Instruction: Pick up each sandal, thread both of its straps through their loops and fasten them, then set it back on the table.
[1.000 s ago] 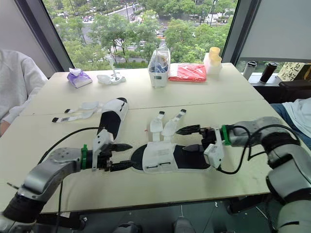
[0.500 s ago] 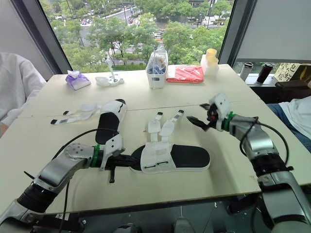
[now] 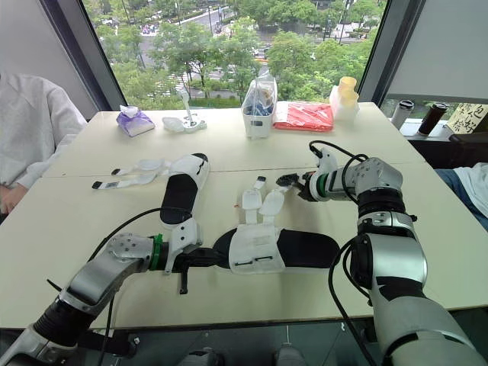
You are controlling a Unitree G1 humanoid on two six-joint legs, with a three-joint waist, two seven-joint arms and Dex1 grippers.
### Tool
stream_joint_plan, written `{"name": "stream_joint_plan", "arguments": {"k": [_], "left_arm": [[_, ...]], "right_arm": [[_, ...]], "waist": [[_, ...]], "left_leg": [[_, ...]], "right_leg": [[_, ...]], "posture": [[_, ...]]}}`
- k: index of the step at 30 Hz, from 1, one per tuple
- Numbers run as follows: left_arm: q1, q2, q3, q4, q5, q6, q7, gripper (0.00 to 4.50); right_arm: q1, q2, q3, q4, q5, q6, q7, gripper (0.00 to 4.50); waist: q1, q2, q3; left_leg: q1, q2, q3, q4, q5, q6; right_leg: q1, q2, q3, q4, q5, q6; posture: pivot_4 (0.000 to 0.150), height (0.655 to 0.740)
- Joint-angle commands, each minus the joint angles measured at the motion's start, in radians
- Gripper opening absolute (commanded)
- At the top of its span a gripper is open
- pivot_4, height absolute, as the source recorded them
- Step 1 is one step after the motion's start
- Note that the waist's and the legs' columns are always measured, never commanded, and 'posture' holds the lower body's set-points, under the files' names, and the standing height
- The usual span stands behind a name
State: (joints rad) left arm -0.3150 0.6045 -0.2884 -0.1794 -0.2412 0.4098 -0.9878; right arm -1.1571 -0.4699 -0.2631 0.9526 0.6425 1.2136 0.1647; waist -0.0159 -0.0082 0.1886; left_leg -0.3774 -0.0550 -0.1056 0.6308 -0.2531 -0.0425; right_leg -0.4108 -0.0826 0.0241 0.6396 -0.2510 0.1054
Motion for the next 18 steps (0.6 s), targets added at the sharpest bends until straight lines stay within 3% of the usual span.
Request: {"name": "stream_joint_plan", "arguments": {"k": [1,9,12,18], "left_arm": [[0.024,-0.009,-0.007,0.003,0.019,-0.002,0.016,0.08],[0.024,-0.034,-0.006,0.034,0.036,-0.034,0.029,0.08],[0.027,-0.034,-0.002,0.036,0.037,-0.042,0.033,0.00],[0.046,-0.036,0.012,0.022,0.028,-0.038,0.045,0.00]], "right_arm": [[-0.064,0.022,-0.053,0.037,-0.016,-0.032,0.000,4.49],[-0.115,0.127,-0.129,0.207,-0.074,-0.324,-0.019,4.49],[-0.118,0.141,-0.126,0.252,-0.112,-0.418,-0.030,3.17],[-0.118,0.149,-0.125,0.278,-0.154,-0.496,0.018,0.05]], "waist": [[-0.003,0.000,0.000],[0.000,0.000,0.000],[0.001,0.000,0.000],[-0.005,0.001,0.000]], "left_leg": [[0.000,0.000,0.001,0.000,0.000,0.000],[0.002,0.000,0.001,0.000,0.000,0.000],[0.002,0.000,0.000,0.001,0.000,0.000],[0.002,0.000,0.000,0.000,0.000,0.000]], "right_leg": [[0.000,0.000,0.000,0.000,0.000,0.000],[0.002,0.001,0.000,0.000,0.000,0.001],[0.002,0.001,0.000,0.000,0.000,0.001],[0.002,0.001,0.000,0.000,0.000,0.001]], "posture": [[0.150,0.7400],[0.150,0.7400],[0.150,0.7400],[0.150,0.7400]]}}
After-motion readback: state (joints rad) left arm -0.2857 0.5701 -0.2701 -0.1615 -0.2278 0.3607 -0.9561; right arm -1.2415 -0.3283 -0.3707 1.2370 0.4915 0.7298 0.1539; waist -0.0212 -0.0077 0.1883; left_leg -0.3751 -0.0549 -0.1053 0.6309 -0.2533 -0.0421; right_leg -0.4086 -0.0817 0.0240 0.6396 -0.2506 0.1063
